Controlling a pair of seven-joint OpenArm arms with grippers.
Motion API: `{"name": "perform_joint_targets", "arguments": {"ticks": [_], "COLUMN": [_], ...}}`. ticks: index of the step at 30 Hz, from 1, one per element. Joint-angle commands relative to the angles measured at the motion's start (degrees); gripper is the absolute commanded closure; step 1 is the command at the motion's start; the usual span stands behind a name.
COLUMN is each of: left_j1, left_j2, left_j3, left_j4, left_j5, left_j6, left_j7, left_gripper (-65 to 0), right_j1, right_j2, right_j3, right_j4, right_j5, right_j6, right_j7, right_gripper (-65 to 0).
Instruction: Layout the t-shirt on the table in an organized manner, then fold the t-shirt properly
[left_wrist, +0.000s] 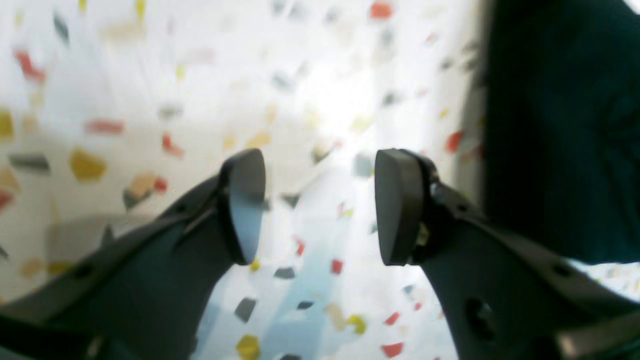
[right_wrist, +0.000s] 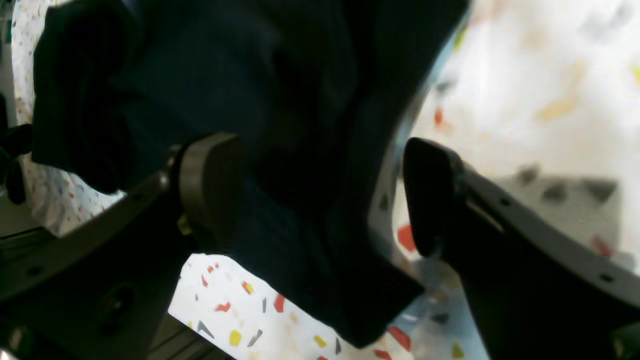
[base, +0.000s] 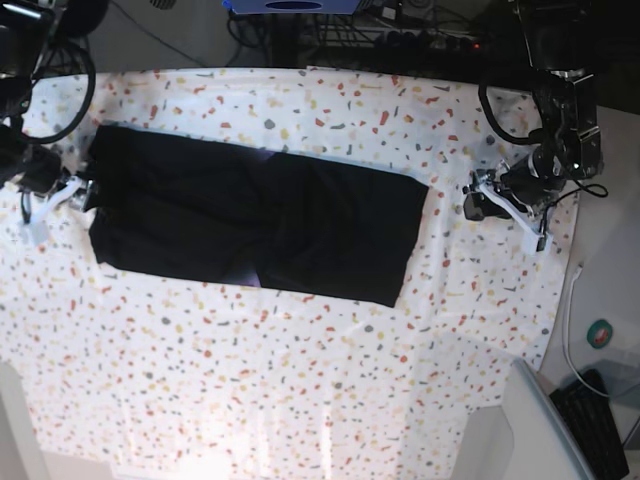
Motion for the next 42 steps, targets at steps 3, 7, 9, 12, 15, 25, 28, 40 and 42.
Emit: {"name": "perform_joint_targets", "arguments": {"ticks": [3, 7, 9, 12, 15, 25, 28, 40, 42], "left_j1": [-1.4, -2.1, -2.8, -3.2, -4.1, -4.5, -4.4, -4.8, -5.5], "left_j2": [-0.5, -0.1, 0.9, 1.1, 1.2, 2.3, 2.3, 5.5, 6.6], "left_j3": [5.1, 9.7, 10.1, 10.1, 10.6, 10.7, 10.7, 20.4, 21.6], "left_j4": [-0.6, -3.3, -4.8, -6.5, -7.0, -7.9, -7.9, -7.9, -7.9], "left_j5": [-1.0, -1.0, -1.0, -1.0, -1.0, -0.9, -0.9, 3.5, 3.5], "left_j6": [-0.5, -0.5, -0.4, -0.4, -0.4, -0.4, -0.4, -0.4, -0.4], "left_j7": [-4.5, -6.1, -6.1, -6.2, -6.2, -6.2, -6.2, -6.2, -6.2], "left_gripper": [-23.0, -1.5, 0.0, 0.0, 0.0, 0.0, 0.0, 0.0, 0.0], "right_j1": [2.9, 5.5, 5.9, 6.4, 6.5, 7.8, 7.8, 8.4, 6.7], "right_j2": [1.4, 1.4, 1.4, 1.1, 0.0, -0.1, 0.0, 0.0, 0.4], "right_j3": [0.0, 0.0, 0.0, 0.0, -0.6, -5.6, -5.8, -15.0, -17.6], "right_j4": [-4.4, -9.0, -9.0, -9.0, -9.0, -12.1, -12.1, -4.2, 2.0], "right_j5": [0.9, 0.9, 0.9, 0.9, 0.9, 0.9, 0.9, 0.8, 0.8], "right_j6": [1.0, 4.3, 4.3, 4.3, 4.3, 4.3, 4.3, -17.4, -22.4], "right_j7": [2.5, 3.1, 2.9, 0.5, -0.2, 3.0, 3.3, 6.4, 6.7], "right_gripper": [-45.6, -47.0, -47.0, -47.0, -46.8, -41.0, -23.6, 0.0, 0.0]}}
